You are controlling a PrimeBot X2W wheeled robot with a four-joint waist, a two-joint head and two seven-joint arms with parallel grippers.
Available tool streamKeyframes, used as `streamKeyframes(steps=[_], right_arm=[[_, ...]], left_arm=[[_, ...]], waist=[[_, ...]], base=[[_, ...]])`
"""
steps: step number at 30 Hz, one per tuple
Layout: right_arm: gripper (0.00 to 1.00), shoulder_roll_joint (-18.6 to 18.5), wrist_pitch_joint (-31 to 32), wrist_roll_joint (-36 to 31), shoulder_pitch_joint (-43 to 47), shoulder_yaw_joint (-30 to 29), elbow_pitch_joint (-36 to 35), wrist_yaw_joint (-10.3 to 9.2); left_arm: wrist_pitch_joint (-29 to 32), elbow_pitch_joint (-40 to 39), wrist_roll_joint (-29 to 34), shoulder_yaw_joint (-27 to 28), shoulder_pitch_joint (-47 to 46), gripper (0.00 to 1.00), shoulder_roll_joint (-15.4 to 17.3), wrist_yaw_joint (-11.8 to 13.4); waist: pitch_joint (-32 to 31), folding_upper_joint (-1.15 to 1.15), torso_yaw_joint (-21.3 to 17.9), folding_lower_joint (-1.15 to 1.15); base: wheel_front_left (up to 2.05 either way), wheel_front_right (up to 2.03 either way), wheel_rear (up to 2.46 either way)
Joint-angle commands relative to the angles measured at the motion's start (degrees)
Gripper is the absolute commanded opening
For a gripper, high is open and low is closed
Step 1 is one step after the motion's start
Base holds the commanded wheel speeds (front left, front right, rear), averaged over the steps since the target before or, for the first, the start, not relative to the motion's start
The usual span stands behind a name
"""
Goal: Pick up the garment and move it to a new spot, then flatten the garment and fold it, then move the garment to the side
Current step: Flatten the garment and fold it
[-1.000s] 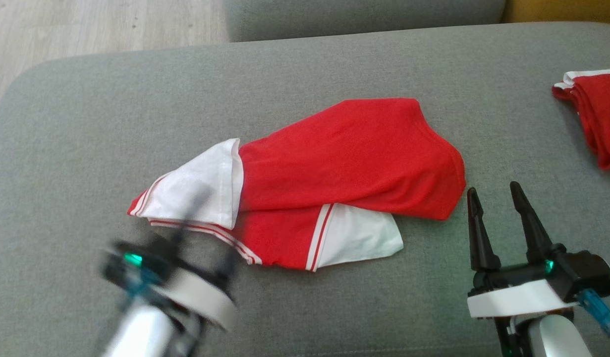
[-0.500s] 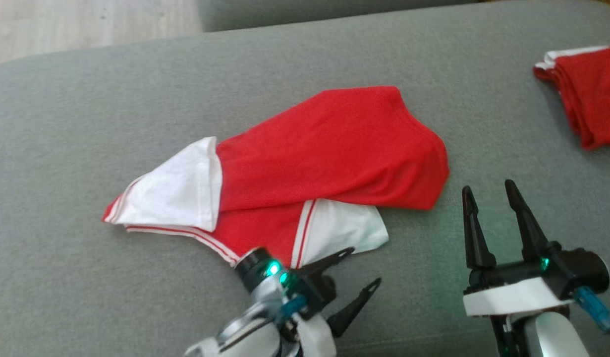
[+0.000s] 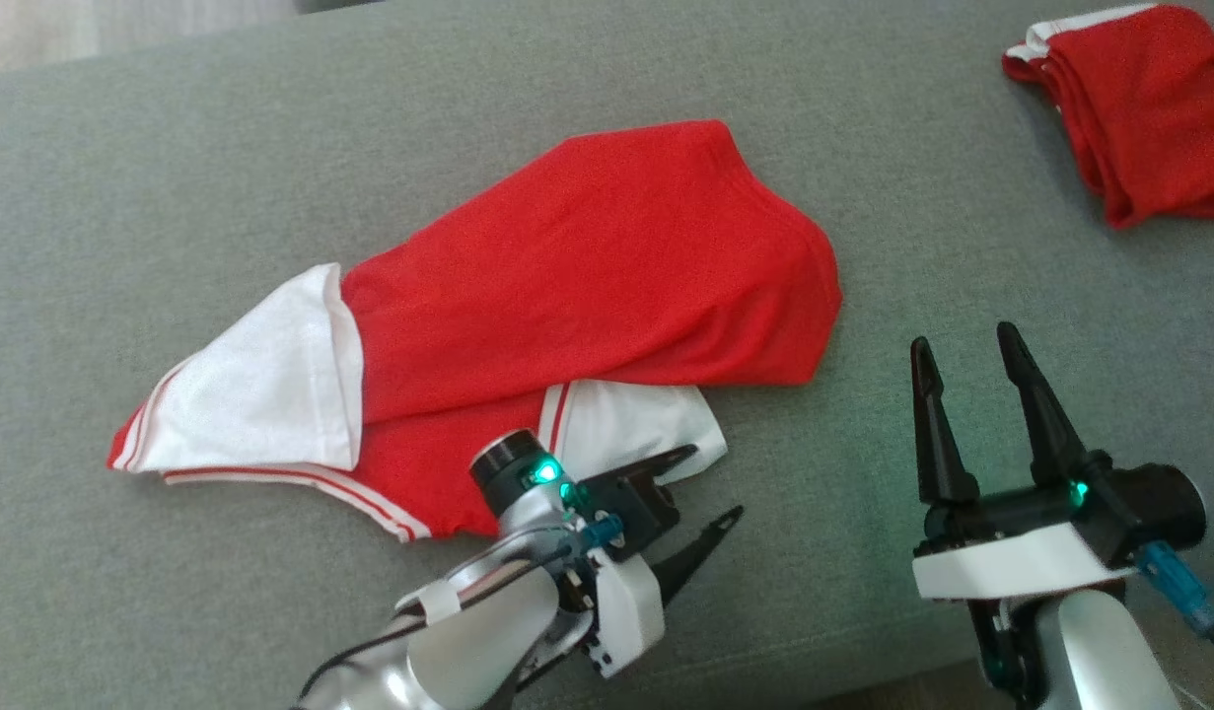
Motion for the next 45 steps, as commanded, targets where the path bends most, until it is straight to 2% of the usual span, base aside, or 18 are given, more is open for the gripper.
streamKeyframes(steps=[1, 3, 4, 6, 7, 8, 12, 16, 20, 24, 28, 32, 33, 35, 39, 43, 45], right_arm=[[1.00, -0.29, -0.22, 0.18, -2.39, 1.28, -1.83, 0.39], [1.00, -0.29, -0.22, 0.17, -2.70, 1.32, -1.77, 0.39], [1.00, -0.29, -0.22, 0.16, -2.81, 1.32, -1.75, 0.39], [1.00, -0.29, -0.22, 0.18, -2.95, 1.30, -1.80, 0.39], [1.00, -0.29, -0.22, 0.20, -2.99, 1.30, -1.82, 0.39], [1.00, -0.29, -0.22, 0.20, -3.00, 1.34, -1.81, 0.39], [1.00, -0.29, -0.22, -0.10, -2.82, 0.99, -1.70, 0.39], [1.00, -0.29, -0.22, -0.46, -2.51, 0.09, -1.55, 0.39], [1.00, -0.31, -0.22, -0.88, -1.58, -1.64, -0.97, 0.39], [1.00, -0.58, -0.22, -0.94, -0.31, -2.59, -0.11, 0.39], [1.00, -0.97, -0.22, -0.50, 1.01, -2.32, 0.98, 0.39], [1.00, -1.33, -0.22, 0.11, 1.70, -1.30, 2.54, 0.39], [1.00, -1.55, -0.22, 0.41, 1.90, -0.57, 4.59, 0.39], [1.00, -1.93, -0.22, 0.78, 1.94, 0.41, 7.44, 0.39], [1.00, -2.74, -0.22, 1.75, 1.16, 3.30, 13.52, 0.39], [1.00, -3.52, -0.20, 4.78, -0.82, 8.27, 20.81, 0.39], [1.00, -3.80, 0.16, 5.02, -2.34, 8.58, 24.77, 0.39]], left_arm=[[-0.45, 0.14, -0.68, 0.62, -2.50, 1.00, -0.22, -0.10], [-0.39, 1.97, -1.76, -0.17, -3.45, 1.00, -0.22, 1.01], [-0.09, 3.10, -2.44, -0.62, -3.85, 0.84, -0.22, 1.54], [0.00, 4.56, -3.73, -1.67, -4.72, 0.42, -0.23, 2.32], [0.03, 5.10, -4.54, -2.11, -5.02, 0.13, -0.23, 2.63], [0.10, 5.55, -5.20, -2.79, -5.33, 0.00, -0.23, 2.73], [0.26, 6.73, -7.44, -5.28, -6.40, 0.00, -0.23, 3.28], [-0.28, 4.40, -8.54, -5.29, -7.25, 0.00, -0.23, 5.10], [-0.41, -8.35, -6.97, 0.73, -6.93, 0.00, 0.35, 9.71], [-0.43, -25.82, -4.07, 10.20, -2.96, 0.00, 6.34, 13.96], [-0.43, -40.06, -3.05, 20.00, 1.73, 0.00, 12.88, 16.48], [-0.44, -46.62, -5.24, 28.75, 5.75, 0.00, 16.75, 16.34], [-0.44, -47.50, -5.89, 32.40, 7.04, 0.00, 18.19, 16.00], [-0.44, -47.80, -6.67, 35.62, 8.12, 0.00, 18.86, 15.46], [-0.44, -47.67, -6.88, 39.68, 9.45, 0.00, 18.94, 13.88], [-0.44, -46.76, -6.08, 40.95, 9.50, 0.00, 17.93, 11.73], [-0.44, -46.16, -5.41, 41.13, 9.20, 0.00, 17.28, 10.80]], waist=[[0.60, 0.00, -0.52, 0.00], [0.91, 0.00, -0.73, 0.00], [0.97, 0.00, -0.79, 0.00], [1.05, 0.00, -0.78, 0.00], [1.05, 0.00, -0.72, 0.00], [1.04, 0.00, -0.60, 0.00], [0.74, 0.00, 0.50, 0.00], [0.27, 0.00, 2.24, 0.00], [-0.99, 0.00, 5.42, 0.00], [-2.66, 0.00, 8.38, 0.00], [-4.01, 0.00, 10.78, 0.00], [-4.76, 0.00, 12.29, 0.00], [-4.98, 0.00, 12.73, 0.00], [-5.13, 0.00, 13.22, 0.00], [-5.21, 0.00, 14.11, 0.00], [-4.99, 0.00, 15.11, 0.00], [-4.95, 0.00, 15.52, 0.00]], base=[[0.00, 0.00, 0.00], [0.00, 0.00, 0.00], [0.00, 0.00, 0.00], [0.00, 0.00, 0.00], [0.00, 0.00, 0.00], [0.00, 0.00, 0.00], [0.00, 0.00, 0.00], [0.00, 0.00, 0.00], [0.00, 0.00, 0.00], [0.00, 0.00, 0.00], [0.00, 0.00, 0.00], [0.00, 0.00, 0.00], [0.00, 0.00, 0.00], [0.00, 0.00, 0.00], [0.00, 0.00, 0.00], [0.00, 0.00, 0.00], [0.00, 0.00, 0.00]])
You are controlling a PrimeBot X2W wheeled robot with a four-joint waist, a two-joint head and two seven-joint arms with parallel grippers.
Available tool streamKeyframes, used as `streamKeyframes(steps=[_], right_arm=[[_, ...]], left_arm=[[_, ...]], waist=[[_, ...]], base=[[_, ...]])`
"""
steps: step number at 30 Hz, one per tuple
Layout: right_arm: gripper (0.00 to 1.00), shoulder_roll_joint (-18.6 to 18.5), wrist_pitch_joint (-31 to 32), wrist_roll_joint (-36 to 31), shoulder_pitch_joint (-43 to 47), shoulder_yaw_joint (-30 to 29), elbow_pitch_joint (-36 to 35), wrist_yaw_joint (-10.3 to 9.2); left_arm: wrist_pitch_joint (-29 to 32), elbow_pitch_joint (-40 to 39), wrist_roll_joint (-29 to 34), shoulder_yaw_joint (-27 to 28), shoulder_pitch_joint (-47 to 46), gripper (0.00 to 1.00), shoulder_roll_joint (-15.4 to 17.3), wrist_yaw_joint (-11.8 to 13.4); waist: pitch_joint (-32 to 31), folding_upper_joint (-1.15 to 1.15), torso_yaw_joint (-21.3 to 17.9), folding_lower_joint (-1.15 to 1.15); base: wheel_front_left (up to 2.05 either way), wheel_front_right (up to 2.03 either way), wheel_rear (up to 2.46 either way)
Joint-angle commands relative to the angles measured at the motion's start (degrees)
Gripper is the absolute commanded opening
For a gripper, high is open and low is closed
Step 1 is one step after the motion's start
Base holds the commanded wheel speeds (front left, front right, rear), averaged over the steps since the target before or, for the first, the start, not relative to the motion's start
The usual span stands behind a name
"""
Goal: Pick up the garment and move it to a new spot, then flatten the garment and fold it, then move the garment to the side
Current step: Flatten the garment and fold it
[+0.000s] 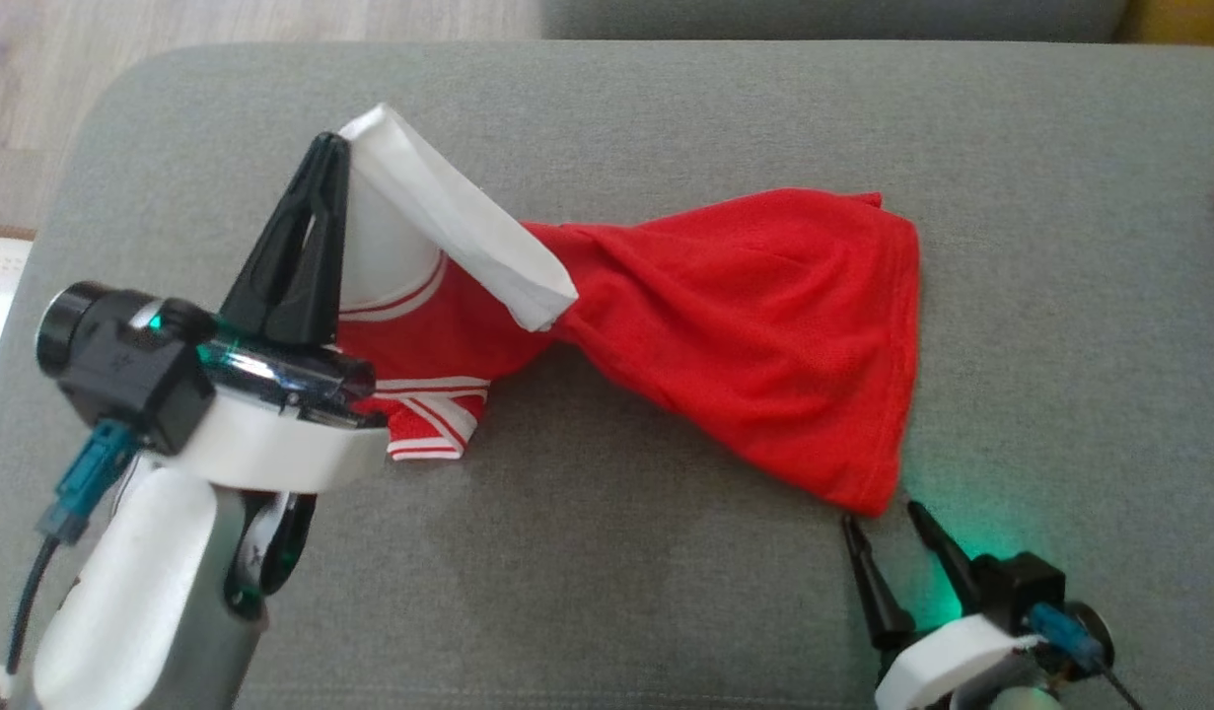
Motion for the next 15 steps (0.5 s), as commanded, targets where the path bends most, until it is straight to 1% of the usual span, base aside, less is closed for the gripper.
streamKeyframes(steps=[1, 3, 9, 10, 11, 12, 14, 15], right_arm=[[1.00, -1.27, -0.09, -0.30, -3.74, 0.96, 0.93, 0.37], [1.00, -0.94, -0.18, -0.04, -5.47, 1.63, 3.43, 0.37], [1.00, -1.33, -0.39, 0.75, -9.24, 7.78, 8.93, 0.37], [0.91, -1.37, -0.42, 1.09, -9.58, 8.22, 8.76, 0.37], [0.44, -1.58, -0.44, 1.12, -9.84, 8.71, 7.51, 0.37], [0.00, -1.93, -0.45, 1.02, -9.84, 9.03, 5.32, 0.37], [0.00, -2.70, -0.46, 1.16, -8.85, 8.08, 0.35, 0.37], [0.00, -2.70, -0.46, 1.16, -8.85, 8.08, 0.35, 0.37]], left_arm=[[-0.29, -1.13, 0.82, 2.93, -2.63, 0.00, 0.76, -0.69], [-0.29, -0.59, 1.35, 3.20, -3.02, 0.00, 0.17, -1.49], [-0.29, 0.90, 2.89, 3.83, -4.05, 0.00, -1.09, -3.77], [-0.29, 1.12, 3.09, 3.97, -4.05, 0.00, -1.22, -4.07], [-0.29, 1.27, 3.29, 4.14, -4.02, 0.00, -1.31, -4.35], [-0.29, 1.33, 3.45, 4.38, -3.92, 0.00, -1.37, -4.61], [-0.29, 1.11, 3.67, 5.07, -3.61, 0.00, -1.41, -5.10], [-0.29, 1.11, 3.67, 5.07, -3.61, 0.00, -1.41, -5.10]], waist=[[0.06, 0.00, 0.33, 0.00], [0.11, 0.00, 0.55, 0.00], [-0.42, 0.00, 0.91, 0.00], [-0.61, 0.00, 0.88, 0.00], [-0.88, 0.00, 0.79, 0.00], [-1.13, 0.00, 0.65, 0.00], [-1.67, 0.00, 0.23, 0.00], [-1.67, 0.00, 0.23, 0.00]], base=[[0.00, 0.00, 0.00], [0.00, 0.00, 0.00], [0.00, 0.00, 0.00], [0.00, 0.00, 0.00], [0.00, 0.00, 0.00], [0.00, 0.00, 0.00], [0.00, 0.00, 0.00], [0.00, 0.00, 0.00]])
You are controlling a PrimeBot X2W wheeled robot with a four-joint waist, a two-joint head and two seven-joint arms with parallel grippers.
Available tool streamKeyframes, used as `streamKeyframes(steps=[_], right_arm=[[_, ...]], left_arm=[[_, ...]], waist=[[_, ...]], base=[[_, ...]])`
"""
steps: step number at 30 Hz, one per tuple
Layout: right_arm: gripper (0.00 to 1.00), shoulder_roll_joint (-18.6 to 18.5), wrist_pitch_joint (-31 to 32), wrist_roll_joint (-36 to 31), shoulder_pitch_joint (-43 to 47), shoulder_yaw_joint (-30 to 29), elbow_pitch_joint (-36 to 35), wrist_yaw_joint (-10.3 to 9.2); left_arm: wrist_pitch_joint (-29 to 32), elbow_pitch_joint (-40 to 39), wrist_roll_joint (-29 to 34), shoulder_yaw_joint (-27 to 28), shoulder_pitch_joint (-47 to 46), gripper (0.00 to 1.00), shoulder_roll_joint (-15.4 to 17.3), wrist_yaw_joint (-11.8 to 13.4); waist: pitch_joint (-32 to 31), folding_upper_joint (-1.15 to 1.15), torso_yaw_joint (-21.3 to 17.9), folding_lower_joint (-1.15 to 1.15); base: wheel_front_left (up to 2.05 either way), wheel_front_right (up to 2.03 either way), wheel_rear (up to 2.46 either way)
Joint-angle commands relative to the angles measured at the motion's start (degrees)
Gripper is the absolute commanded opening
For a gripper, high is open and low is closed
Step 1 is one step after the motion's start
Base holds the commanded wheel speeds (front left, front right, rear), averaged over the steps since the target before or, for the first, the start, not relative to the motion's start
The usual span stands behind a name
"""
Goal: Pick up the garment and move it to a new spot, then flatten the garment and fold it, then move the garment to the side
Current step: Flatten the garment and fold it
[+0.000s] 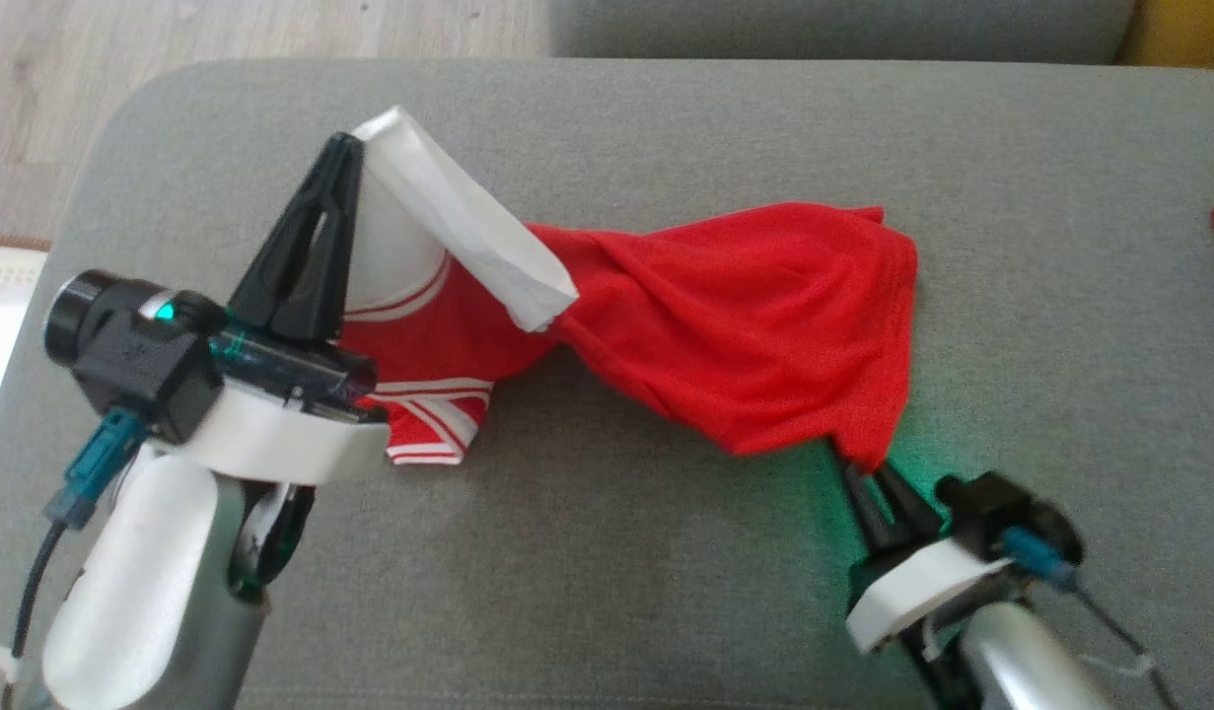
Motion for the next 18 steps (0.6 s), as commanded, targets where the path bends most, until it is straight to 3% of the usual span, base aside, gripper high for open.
streamKeyframes(steps=[1, 12, 18], right_arm=[[0.00, -1.19, -0.36, -0.16, 0.20, 0.21, -3.13, 0.39], [0.00, -7.58, -0.37, -3.64, 12.15, -12.28, -34.62, 0.39], [0.00, -9.74, 6.49, 1.12, 14.46, -13.12, -39.25, 0.39]], left_arm=[[-0.29, -2.18, 0.51, 3.04, -2.86, 0.00, 1.09, -0.29], [-0.29, -11.31, 0.12, 6.65, 1.61, 0.00, 1.57, -2.19], [-0.25, -11.10, -0.88, 3.56, 2.36, 0.00, 1.47, -3.81]], waist=[[-0.42, 0.00, -0.39, 0.00], [-1.82, 0.00, -3.97, 0.00], [-0.32, 0.00, -3.57, 0.00]], base=[[0.00, 0.00, 0.00], [0.00, 0.00, 0.00], [0.00, 0.00, 0.00]])
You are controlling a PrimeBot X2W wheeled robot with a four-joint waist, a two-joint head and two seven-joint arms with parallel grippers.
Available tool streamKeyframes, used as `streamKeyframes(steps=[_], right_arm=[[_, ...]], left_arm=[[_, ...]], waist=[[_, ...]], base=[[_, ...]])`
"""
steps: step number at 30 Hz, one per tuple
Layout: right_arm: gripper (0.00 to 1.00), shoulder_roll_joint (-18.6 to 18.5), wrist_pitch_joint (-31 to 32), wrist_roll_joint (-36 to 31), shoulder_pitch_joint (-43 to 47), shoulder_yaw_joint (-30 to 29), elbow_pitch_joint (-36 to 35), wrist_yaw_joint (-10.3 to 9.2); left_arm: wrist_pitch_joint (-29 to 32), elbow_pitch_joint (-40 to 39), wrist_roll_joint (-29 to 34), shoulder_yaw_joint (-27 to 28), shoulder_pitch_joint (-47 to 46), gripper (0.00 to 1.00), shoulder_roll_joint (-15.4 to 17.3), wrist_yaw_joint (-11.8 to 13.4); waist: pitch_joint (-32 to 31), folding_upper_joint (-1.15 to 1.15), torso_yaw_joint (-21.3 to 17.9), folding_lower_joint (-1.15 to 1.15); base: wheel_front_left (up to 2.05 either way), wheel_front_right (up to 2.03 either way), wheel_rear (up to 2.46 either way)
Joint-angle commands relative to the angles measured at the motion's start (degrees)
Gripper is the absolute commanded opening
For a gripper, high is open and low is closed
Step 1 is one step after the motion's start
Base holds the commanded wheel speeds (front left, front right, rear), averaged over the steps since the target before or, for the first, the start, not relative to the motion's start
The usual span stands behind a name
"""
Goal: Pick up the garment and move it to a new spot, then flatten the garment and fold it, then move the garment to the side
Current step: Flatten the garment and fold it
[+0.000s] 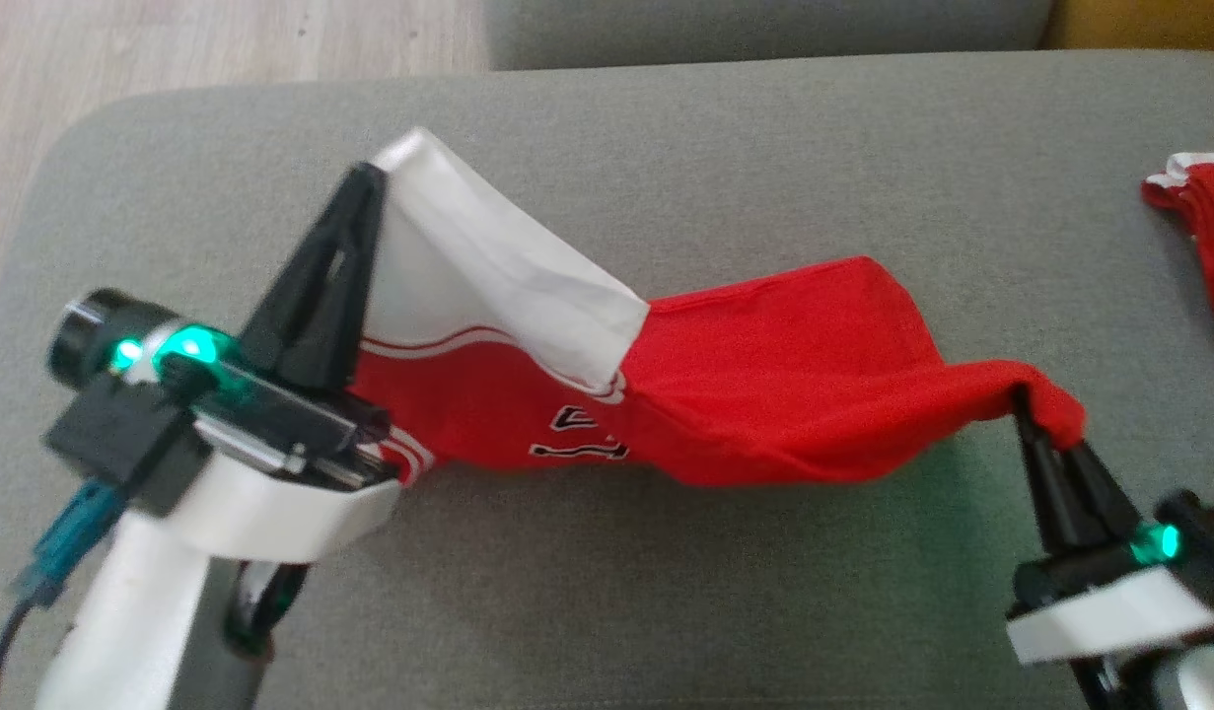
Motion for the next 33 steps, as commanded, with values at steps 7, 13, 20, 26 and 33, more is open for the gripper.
streamKeyframes(steps=[7, 13, 20, 26, 33], right_arm=[[0.00, -1.39, 4.79, 9.67, -16.93, 7.55, 12.59, 0.39], [1.00, -1.82, 1.23, 11.03, -27.78, 10.96, 25.96, 0.39], [1.00, -5.99, 0.35, 9.45, -24.10, 13.54, 27.70, 0.39], [1.00, -6.83, 1.29, 9.88, -21.51, 12.37, 26.11, 0.39], [1.00, -6.98, 5.82, 8.02, -29.29, 9.09, 31.17, 0.39]], left_arm=[[-0.27, 5.91, -1.64, -1.71, -6.25, 0.00, -2.01, -1.50], [-0.28, 8.84, -1.04, -1.95, -8.94, 0.00, -4.45, -2.15], [-0.29, 9.27, -0.05, 0.53, -8.77, 0.00, -5.62, -2.53], [-0.29, 8.77, 0.56, 1.68, -8.22, 0.00, -6.00, -2.70], [-0.29, 8.37, 1.24, 1.70, -8.86, 0.00, -6.21, -2.81]], waist=[[3.47, 0.00, 3.59, 0.00], [5.84, 0.00, 5.55, 0.00], [6.16, 0.00, 5.35, 0.00], [6.48, 0.00, 5.07, 0.00], [7.94, 0.00, 5.62, 0.00]], base=[[0.00, 0.00, 0.00], [0.00, 0.00, 0.00], [0.00, 0.00, 0.00], [0.00, 0.00, 0.00], [0.00, 0.00, 0.00]])
